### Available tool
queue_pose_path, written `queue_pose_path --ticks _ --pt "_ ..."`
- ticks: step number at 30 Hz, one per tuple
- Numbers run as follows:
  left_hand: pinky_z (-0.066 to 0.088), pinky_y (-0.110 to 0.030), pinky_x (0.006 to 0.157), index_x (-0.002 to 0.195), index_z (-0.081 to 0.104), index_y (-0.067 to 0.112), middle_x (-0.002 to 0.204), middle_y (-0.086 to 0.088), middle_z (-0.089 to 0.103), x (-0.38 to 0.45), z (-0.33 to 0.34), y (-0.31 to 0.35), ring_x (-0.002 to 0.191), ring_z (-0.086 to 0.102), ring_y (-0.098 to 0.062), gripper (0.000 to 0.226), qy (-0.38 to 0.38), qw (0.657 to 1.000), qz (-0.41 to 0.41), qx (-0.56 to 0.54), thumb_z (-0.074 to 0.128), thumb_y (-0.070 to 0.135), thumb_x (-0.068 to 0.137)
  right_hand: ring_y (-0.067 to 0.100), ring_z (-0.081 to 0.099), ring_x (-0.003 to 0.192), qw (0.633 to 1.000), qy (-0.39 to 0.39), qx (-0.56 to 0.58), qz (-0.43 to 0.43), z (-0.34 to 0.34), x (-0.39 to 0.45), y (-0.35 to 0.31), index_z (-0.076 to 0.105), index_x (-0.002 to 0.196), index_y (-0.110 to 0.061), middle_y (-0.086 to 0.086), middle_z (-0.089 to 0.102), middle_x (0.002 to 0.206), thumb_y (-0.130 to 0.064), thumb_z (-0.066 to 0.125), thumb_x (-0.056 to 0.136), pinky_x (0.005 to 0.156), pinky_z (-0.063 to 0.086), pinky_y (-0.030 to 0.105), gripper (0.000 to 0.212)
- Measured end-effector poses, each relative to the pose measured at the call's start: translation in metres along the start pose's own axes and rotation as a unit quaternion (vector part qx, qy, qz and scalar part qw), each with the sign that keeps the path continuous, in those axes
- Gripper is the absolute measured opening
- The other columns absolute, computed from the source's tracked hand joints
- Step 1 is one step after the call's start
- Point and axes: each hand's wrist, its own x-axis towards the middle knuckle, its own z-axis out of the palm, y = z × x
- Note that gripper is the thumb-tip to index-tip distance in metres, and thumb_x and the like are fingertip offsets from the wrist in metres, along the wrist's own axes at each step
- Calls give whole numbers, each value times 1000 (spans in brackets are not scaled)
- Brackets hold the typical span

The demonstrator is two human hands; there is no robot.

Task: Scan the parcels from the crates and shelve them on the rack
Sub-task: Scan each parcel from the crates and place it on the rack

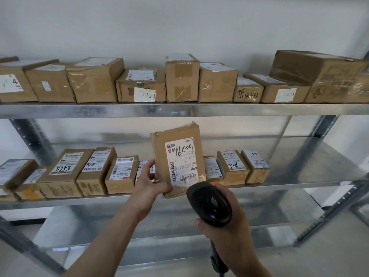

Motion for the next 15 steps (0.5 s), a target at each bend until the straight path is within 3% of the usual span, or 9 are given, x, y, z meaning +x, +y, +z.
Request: queue_pose_path --ticks 7,11,15 --pt "58 -53 91 142 44 33 118 -16 64 16 39 -2 111 65 -30 98 0 1000 -8 19 79 11 54 -1 66 102 1000 6 22 19 -36 20 25 59 126 -33 -27 69 106 -24 86 49 85 52 19 82" --pt "59 -52 91 139 42 37 118 -16 63 22 75 0 111 66 -31 94 13 1000 -16 22 78 7 58 -7 63 104 998 -13 48 25 -71 36 38 60 124 -33 -28 67 107 -6 93 56 80 48 6 81" --pt "57 -55 93 142 42 35 124 -16 61 29 116 1 116 63 -35 99 32 999 -18 12 82 7 57 -8 63 105 997 -4 77 32 -113 53 51 60 119 -40 -30 69 105 -20 85 45 79 44 1 81"
